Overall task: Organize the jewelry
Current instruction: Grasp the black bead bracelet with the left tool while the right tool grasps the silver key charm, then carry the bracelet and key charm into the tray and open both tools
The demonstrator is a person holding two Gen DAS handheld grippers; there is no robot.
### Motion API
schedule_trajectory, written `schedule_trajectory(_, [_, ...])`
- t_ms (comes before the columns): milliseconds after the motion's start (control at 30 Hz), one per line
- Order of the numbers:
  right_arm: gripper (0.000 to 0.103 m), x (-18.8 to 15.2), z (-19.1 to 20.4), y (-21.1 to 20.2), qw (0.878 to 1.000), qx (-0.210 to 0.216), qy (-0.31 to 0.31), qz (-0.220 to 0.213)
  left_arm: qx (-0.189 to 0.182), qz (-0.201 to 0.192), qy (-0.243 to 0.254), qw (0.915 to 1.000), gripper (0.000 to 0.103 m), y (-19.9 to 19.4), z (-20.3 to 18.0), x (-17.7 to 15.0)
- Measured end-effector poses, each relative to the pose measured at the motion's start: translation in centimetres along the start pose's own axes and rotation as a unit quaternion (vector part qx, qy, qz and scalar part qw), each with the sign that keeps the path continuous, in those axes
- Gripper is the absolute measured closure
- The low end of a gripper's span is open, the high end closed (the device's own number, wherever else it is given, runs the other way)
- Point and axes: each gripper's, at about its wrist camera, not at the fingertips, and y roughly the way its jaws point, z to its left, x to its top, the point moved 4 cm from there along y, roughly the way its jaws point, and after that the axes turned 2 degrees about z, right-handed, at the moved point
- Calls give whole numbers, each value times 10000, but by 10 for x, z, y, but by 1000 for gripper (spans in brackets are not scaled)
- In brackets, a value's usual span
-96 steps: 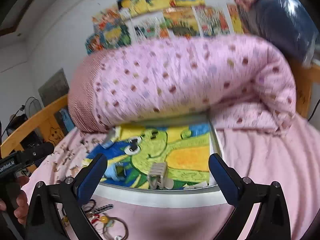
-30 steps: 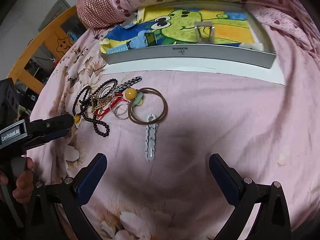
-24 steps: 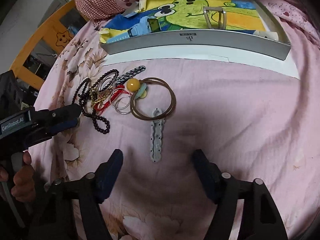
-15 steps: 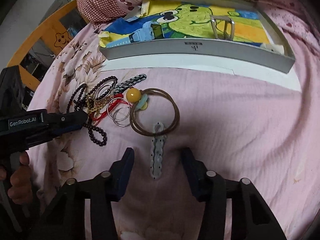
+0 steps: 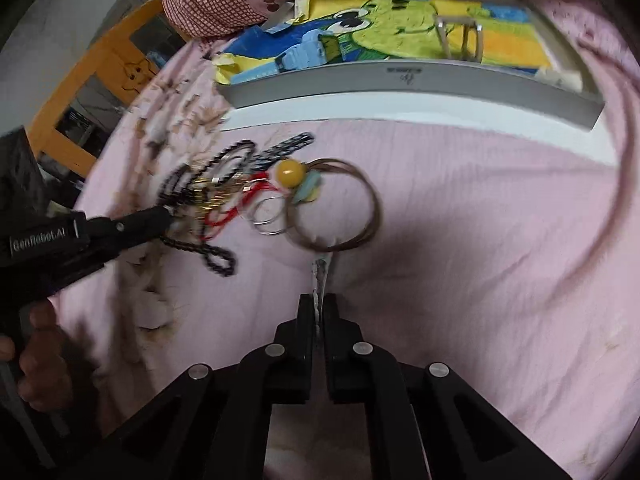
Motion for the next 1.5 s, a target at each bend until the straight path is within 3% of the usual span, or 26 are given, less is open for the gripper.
schedule_trajectory(33, [98, -4, 1, 1, 9995, 275, 107, 76, -67, 4, -15, 10000, 100, -5, 1, -2])
schedule_trajectory(167, [98, -12, 9, 3, 9982, 546, 125, 196, -586, -82, -133, 9982, 100, -22, -6, -10])
schedule_trajectory(500, [98, 1, 22, -34, 9962, 588, -105, -634, -535, -604, 393, 9960, 100, -59, -23, -34])
schedule_trajectory(700, [98, 7, 22, -56, 9916, 684, -136, -1086, -667, -1089, 948, 9873, 100, -86, -51, -28])
schedule_trajectory(900, [98, 14, 24, -79, 9847, 807, -279, -1518, -610, -1316, 1396, 9795, 100, -115, -77, -25])
schedule_trajectory(1100, [98, 36, 20, -113, 9715, 618, -519, -2228, -560, -1505, 1689, 9725, 100, -134, -101, -19])
schedule_trajectory(1333, [98, 79, -24, -156, 9581, 179, -394, -2832, -641, -1704, 2040, 9619, 100, -133, -144, 5])
schedule_trajectory(1500, [98, 109, -77, -169, 9589, -11, -22, -2838, -754, -1743, 2146, 9581, 100, -112, -172, 29])
